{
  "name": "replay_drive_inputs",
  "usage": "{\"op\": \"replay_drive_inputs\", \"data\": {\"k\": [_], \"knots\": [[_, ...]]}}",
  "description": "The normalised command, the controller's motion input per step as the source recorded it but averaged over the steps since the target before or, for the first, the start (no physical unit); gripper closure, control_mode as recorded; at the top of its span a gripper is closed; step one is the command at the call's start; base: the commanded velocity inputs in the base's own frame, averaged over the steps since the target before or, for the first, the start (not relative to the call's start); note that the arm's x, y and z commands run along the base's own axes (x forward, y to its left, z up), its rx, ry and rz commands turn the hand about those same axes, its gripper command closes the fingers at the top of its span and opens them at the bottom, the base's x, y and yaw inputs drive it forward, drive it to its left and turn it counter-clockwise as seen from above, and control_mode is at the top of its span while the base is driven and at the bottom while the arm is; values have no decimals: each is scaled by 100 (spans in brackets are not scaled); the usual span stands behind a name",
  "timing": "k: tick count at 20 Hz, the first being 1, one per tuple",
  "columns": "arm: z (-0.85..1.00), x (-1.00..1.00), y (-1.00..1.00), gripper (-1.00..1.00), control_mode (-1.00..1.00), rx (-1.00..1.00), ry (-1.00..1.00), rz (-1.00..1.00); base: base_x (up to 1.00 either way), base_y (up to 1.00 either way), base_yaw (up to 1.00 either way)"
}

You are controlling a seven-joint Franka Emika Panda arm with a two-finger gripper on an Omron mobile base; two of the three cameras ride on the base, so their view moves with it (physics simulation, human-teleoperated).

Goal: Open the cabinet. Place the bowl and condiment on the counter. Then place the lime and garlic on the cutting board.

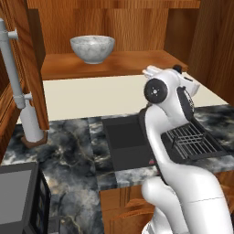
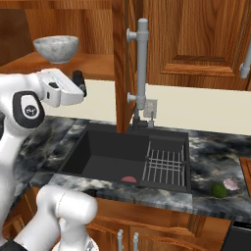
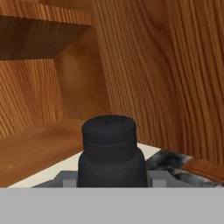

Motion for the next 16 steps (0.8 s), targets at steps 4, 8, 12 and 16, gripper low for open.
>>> {"op": "replay_drive_inputs", "data": {"k": [4, 8, 12, 16], "knots": [[-5, -47, 0, 100, -100, 0, 0, -1, 0, 0, 0], [-13, -45, 0, 100, -100, 0, 0, 0, 0, 0, 0], [-16, -41, 1, 100, -100, 0, 0, 0, 0, 0, 0], [-2, -23, 3, 100, -100, 0, 0, 0, 0, 0, 0]]}}
